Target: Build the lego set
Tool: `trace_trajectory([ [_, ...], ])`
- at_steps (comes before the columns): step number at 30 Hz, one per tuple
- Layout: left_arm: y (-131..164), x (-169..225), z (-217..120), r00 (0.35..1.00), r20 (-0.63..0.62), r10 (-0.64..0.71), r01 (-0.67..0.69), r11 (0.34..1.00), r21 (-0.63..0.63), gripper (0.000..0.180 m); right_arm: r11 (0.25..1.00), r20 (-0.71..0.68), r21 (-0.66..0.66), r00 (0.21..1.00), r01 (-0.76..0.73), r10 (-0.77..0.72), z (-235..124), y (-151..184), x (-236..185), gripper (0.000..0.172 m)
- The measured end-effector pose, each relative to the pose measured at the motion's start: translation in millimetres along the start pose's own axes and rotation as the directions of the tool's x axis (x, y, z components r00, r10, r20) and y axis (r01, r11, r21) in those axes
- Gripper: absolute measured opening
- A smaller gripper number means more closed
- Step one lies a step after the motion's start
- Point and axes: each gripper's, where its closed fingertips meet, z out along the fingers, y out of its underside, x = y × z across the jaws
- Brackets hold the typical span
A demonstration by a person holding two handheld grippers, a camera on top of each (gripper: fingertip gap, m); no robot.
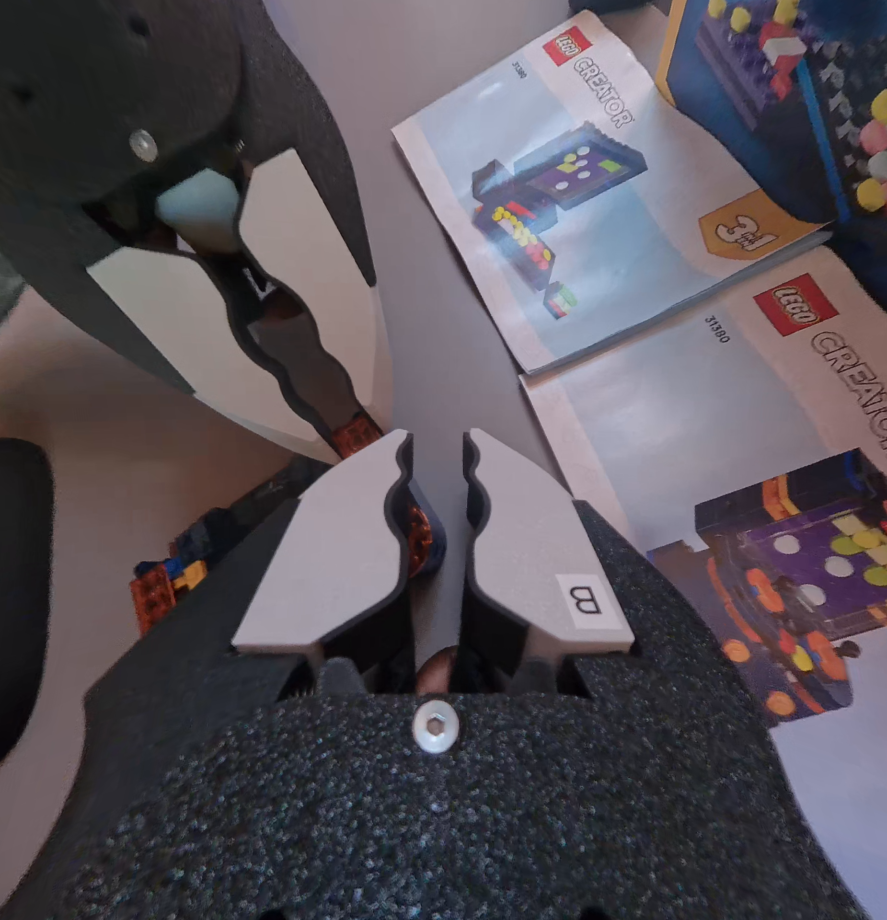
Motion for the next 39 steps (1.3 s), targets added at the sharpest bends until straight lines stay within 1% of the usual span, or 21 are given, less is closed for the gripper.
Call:
trace_trajectory([
  [3, 0, 0, 0, 1.0, -0.004, -0.006, 0.006, 1.0, -0.01, 0.016, 0.999, 0.028, -0.037, 0.999, -0.019, 0.02, 2, 9, -2, 0.017],
  [6, 1, 0, 0, 1.0, -0.006, -0.01, 0.01, 1.0, -0.019, 0.016, 0.999, 0.032, -0.025, 0.999, -0.027, 0.028, 3, 10, -1, 0.015],
  [10, 1, 0, 0, 1.0, -0.007, -0.011, 0.011, 0.999, -0.033, 0.016, 0.999, 0.066, 0.007, 0.997, -0.047, 0.047, 1, 5, -3, 0.018],
  [11, 1, 0, 0, 1.0, -0.01, -0.015, 0.015, 0.999, -0.037, 0.016, 0.999, 0.074, -0.002, 0.996, -0.045, 0.046, 0, 7, -4, 0.019],
  [14, 2, 1, 0, 0.999, -0.028, -0.031, 0.03, 0.998, -0.051, 0.016, 1.0, 0.05, -0.017, 0.998, -0.024, 0.025, 1, 10, -1, 0.019],
  [18, 3, 2, -1, 0.999, -0.033, -0.04, 0.038, 0.997, -0.069, 0.017, 1.0, 0.053, -0.009, 0.998, -0.018, 0.018, 2, 10, -1, 0.019],
  [23, 5, 1, -2, 0.998, -0.032, -0.055, 0.052, 0.995, -0.086, 0.021, 1.0, 0.048, -0.013, 0.999, -0.009, 0.01, 3, 12, -1, 0.019],
  [34, 8, 4, -4, 0.997, -0.044, -0.069, 0.065, 0.993, -0.097, 0.02, 1.0, 0.04, -0.024, 0.999, 0.006, -0.005, 5, 14, -1, 0.02],
  [39, 8, 5, -4, 0.997, -0.043, -0.067, 0.062, 0.993, -0.095, 0.019, 1.0, 0.053, -0.003, 0.999, 0.006, -0.005, 4, 9, -4, 0.021],
])
